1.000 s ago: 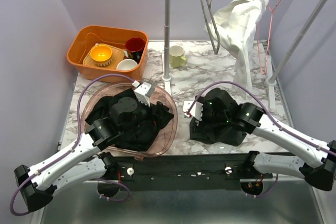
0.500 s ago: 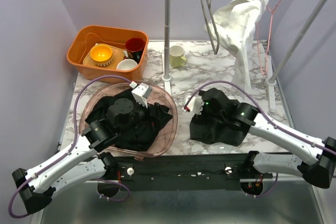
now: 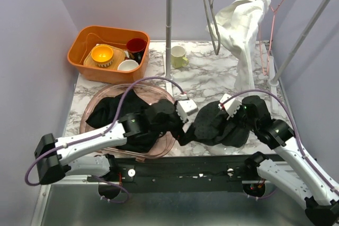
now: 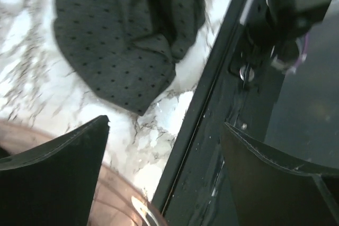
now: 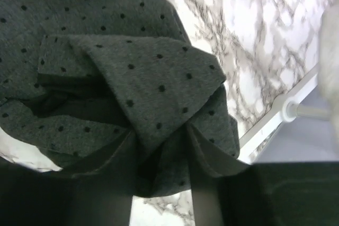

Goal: Place the skirt on the hanger

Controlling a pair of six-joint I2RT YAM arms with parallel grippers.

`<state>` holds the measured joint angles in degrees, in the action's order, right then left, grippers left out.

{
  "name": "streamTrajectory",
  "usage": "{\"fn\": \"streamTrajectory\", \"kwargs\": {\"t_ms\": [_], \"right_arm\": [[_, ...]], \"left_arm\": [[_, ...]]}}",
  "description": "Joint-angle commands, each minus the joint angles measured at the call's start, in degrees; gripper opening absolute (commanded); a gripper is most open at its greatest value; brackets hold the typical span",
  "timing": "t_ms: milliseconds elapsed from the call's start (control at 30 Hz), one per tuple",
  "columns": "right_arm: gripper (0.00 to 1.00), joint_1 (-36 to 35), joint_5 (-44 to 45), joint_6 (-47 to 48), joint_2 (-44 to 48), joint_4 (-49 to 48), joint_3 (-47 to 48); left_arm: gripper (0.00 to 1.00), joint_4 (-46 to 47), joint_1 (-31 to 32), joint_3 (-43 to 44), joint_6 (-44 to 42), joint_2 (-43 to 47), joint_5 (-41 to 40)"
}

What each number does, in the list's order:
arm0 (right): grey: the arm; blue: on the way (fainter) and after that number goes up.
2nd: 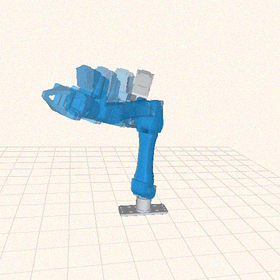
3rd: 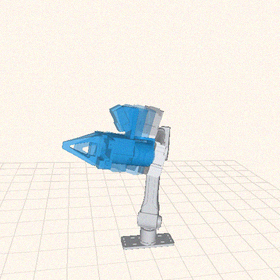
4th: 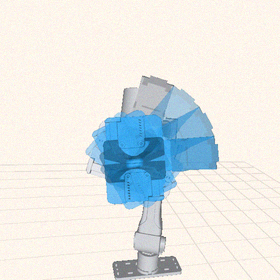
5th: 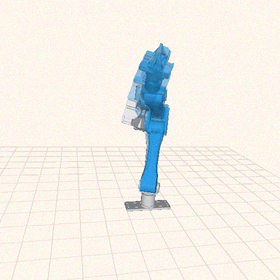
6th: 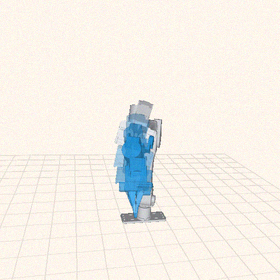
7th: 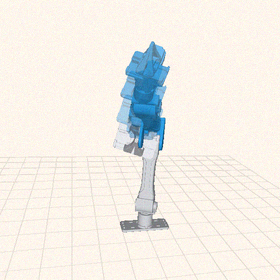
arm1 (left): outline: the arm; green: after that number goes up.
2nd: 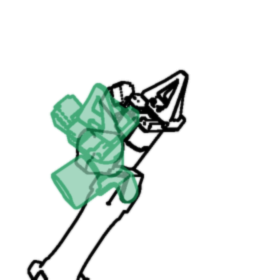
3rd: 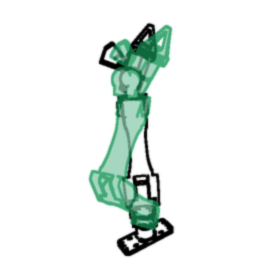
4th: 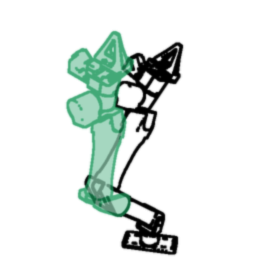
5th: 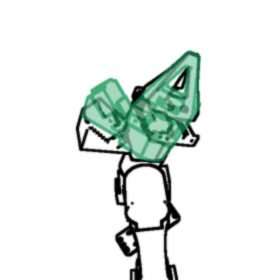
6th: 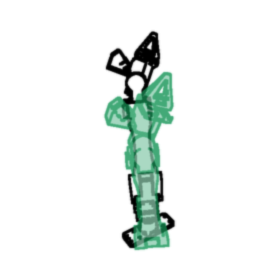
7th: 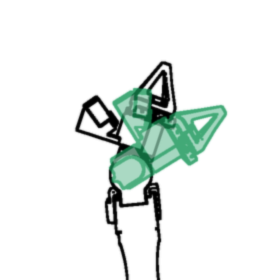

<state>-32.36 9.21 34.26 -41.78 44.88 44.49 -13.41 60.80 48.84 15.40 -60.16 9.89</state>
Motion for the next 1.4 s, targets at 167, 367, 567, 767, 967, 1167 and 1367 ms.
{"fn": "streamTrajectory", "kwargs": {"t_ms": [167, 367, 567, 767, 967, 1167, 1367], "right_arm": [[0.17, 10.5, -3.0, -1.7, 10.0, 1.4, -5.4], [0.04, 16.5, -3.9, -3.4, 12.1, -1.1, -5.0], [0.01, 20.4, -7.1, -5.8, 11.0, -3.2, -3.9], [0.01, 22.6, -8.8, -6.9, 10.1, -4.2, -2.0], [0.01, 23.4, -10.4, -6.7, 9.2, -4.4, -1.2], [0.01, 24.1, -11.7, -7.2, 8.6, -4.3, -0.9], [0.01, 24.6, -11.8, -7.1, 9.0, -3.5, 0.0]], "left_arm": [[0.94, -1.4, 14.3, 6.8, -14.5, -18.8, -19.3], [0.91, 3.1, 17.9, 6.3, -12.3, -26.4, -32.6], [0.89, 10.1, 18.7, 4.8, -7.0, -30.2, -37.5], [0.88, 14.6, 19.2, 6.4, -3.1, -36.7, -38.1], [0.89, 18.5, 20.3, 4.6, -2.4, -37.9, -38.5], [0.79, 19.5, 20.2, 6.3, -2.7, -42.8, -47.1], [0.21, 18.6, 20.2, 5.8, -3.4, -41.7, -50.9]]}}
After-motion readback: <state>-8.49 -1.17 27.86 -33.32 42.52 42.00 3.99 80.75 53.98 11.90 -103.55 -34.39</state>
